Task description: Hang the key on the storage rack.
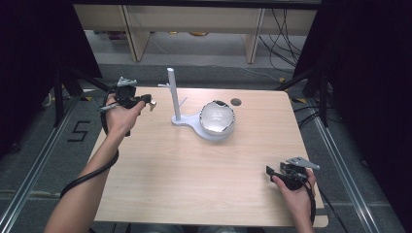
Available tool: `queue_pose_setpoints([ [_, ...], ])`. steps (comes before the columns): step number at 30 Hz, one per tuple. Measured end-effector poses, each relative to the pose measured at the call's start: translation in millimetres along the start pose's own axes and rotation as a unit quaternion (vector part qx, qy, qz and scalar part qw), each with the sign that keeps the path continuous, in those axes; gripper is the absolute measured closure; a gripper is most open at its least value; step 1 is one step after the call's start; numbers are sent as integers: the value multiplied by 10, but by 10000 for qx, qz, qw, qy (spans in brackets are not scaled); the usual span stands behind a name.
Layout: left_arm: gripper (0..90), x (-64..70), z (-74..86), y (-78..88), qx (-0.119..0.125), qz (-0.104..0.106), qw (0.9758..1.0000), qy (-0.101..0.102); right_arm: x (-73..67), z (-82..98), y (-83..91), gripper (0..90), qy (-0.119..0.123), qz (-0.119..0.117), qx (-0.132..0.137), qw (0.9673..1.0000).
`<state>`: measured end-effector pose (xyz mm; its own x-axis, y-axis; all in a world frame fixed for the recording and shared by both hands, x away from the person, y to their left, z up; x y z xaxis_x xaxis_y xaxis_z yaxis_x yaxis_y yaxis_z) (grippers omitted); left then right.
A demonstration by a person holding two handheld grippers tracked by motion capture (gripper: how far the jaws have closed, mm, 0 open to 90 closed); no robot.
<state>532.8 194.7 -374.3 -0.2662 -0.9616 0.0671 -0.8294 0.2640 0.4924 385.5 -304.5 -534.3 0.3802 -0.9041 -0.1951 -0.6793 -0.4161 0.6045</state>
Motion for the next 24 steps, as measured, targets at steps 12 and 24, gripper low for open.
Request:
queue_pose_setpoints([
  [12,885,17,-231,-101,261,-98,9995,167,18,1,-25,364,10,-34,28,10000],
  [24,884,148,-348,-129,314,-71,9995,7,-16,5,-13,366,-220,-31,-96,9997],
])
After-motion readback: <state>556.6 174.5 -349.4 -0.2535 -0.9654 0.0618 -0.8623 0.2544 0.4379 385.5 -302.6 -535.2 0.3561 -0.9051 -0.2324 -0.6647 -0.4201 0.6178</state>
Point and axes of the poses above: each handheld gripper's, and its own axes: y roughly backward along the jaws, z roughly out of its underside, x roughly to its right, the point moved 3 cm from there along -y, roughly forward along the jaws, and after that the axes turned 7 degrees about -z, right-handed, at the moved point
